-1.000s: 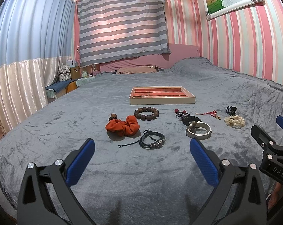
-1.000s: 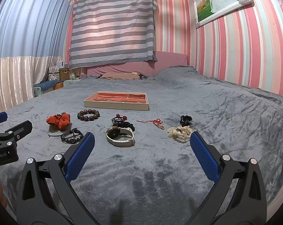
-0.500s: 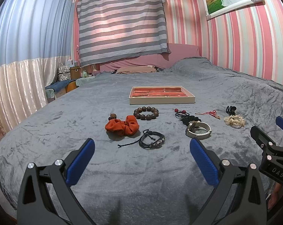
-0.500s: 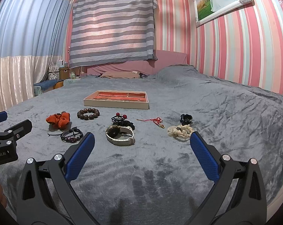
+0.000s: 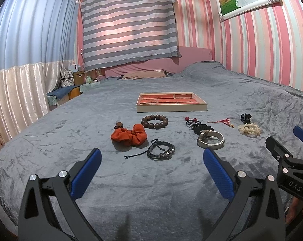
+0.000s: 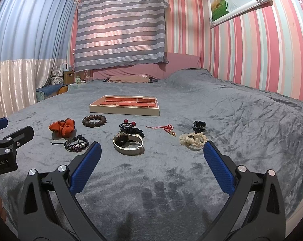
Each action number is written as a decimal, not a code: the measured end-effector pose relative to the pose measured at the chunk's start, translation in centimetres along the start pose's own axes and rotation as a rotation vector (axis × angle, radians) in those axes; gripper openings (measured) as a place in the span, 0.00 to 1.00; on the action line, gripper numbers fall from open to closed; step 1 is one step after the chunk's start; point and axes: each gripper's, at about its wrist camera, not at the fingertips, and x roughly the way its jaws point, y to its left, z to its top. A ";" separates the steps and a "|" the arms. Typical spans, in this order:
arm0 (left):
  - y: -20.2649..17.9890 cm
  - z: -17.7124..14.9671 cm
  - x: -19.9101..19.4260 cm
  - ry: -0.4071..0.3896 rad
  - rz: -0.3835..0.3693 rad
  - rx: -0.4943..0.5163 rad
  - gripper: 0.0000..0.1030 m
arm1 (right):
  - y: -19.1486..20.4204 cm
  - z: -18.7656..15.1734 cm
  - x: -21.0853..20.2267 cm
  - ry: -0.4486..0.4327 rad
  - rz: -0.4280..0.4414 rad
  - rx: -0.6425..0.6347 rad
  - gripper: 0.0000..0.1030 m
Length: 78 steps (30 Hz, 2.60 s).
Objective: Organize jewelry
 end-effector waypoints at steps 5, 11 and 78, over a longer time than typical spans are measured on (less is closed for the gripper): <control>0.1 0.0 0.0 0.004 0.000 -0.004 0.96 | 0.0 0.0 0.0 -0.001 0.000 -0.001 0.96; 0.2 -0.1 0.1 0.009 -0.003 -0.004 0.96 | 0.0 0.1 0.0 -0.002 0.000 0.002 0.96; -2.9 1.3 15.2 0.231 -0.078 0.039 0.90 | -9.6 2.3 18.5 0.313 0.010 -0.040 0.70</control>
